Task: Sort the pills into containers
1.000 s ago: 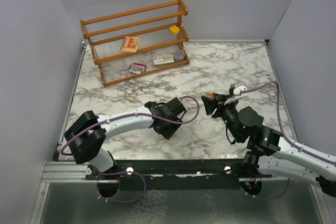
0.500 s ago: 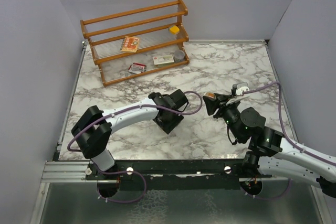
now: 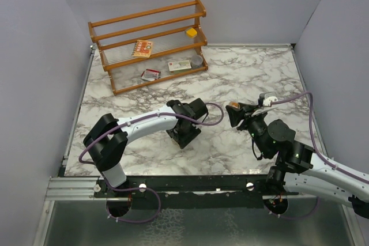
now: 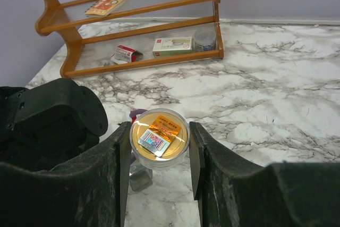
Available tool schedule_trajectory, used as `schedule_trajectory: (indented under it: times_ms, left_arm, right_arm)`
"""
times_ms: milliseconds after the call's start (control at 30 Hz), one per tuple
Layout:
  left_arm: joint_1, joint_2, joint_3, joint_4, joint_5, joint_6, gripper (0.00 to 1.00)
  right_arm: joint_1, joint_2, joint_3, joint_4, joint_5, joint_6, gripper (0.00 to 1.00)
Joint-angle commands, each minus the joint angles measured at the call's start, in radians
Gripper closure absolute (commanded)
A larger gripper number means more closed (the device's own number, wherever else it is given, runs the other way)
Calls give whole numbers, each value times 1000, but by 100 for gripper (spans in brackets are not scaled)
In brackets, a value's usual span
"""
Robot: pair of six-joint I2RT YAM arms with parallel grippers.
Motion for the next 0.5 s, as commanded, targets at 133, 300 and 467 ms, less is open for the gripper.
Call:
schedule_trajectory:
  times_ms: [133,300,467]
  left_arm:
    - [2,27,58,-39,21,28,100]
    - [2,53,64,-42,23,33,100]
    - [2,56,65,-47,21,36,100]
  right_arm:
    - [1,-24,-17,-10,24,2,98]
    - [1,-29,-18,-15,31,3,98]
    - [1,-37,-24,-17,29,4,98]
